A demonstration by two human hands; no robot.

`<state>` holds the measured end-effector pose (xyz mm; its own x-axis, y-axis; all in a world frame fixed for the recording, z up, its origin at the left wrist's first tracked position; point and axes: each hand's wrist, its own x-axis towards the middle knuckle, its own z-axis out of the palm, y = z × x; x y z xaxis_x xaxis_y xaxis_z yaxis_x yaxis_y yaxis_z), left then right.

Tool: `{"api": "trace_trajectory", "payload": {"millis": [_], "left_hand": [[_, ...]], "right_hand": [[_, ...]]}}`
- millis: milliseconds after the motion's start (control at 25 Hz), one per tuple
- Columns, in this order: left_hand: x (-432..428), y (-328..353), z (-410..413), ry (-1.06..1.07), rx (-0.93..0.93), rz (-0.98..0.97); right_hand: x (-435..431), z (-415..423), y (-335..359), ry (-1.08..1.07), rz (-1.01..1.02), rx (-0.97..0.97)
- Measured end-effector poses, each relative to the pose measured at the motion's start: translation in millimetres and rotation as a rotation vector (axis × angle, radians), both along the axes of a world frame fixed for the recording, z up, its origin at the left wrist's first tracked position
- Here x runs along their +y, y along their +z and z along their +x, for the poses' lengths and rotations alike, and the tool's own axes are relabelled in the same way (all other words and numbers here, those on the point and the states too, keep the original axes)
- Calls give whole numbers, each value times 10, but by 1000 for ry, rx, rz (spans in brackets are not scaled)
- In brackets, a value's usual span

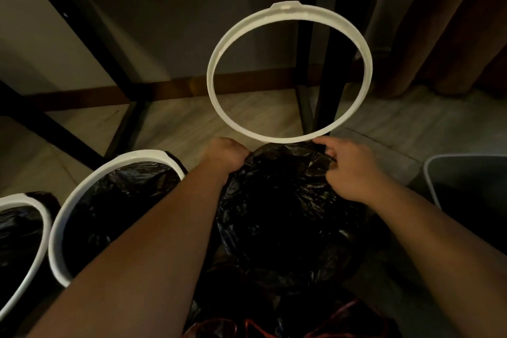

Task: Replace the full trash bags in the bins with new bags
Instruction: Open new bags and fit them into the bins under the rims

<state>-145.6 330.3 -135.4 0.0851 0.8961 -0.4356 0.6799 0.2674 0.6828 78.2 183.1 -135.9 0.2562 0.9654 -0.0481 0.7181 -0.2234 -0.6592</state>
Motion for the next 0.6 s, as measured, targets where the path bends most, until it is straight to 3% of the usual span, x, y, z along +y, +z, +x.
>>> {"api": "trace_trajectory", "payload": {"millis": [160,240,320,480,600], "left_hand": [[-717,180,-311,6,98,471],[-1141,145,-522,-39,175,617],[-1422,53,-687,-28,187,584],[-1565,-60,-772,125,-44,249],[-1716,-79,-829,222,-91,190]], "right_hand": [[1,26,-57,-54,0,58],[-24,81,-113,-121,-22,128],[-58,133,-163,-173,-39,163],[-192,157,-135,-254,-83,343],[-437,145,-46,-419,-76,322]]}}
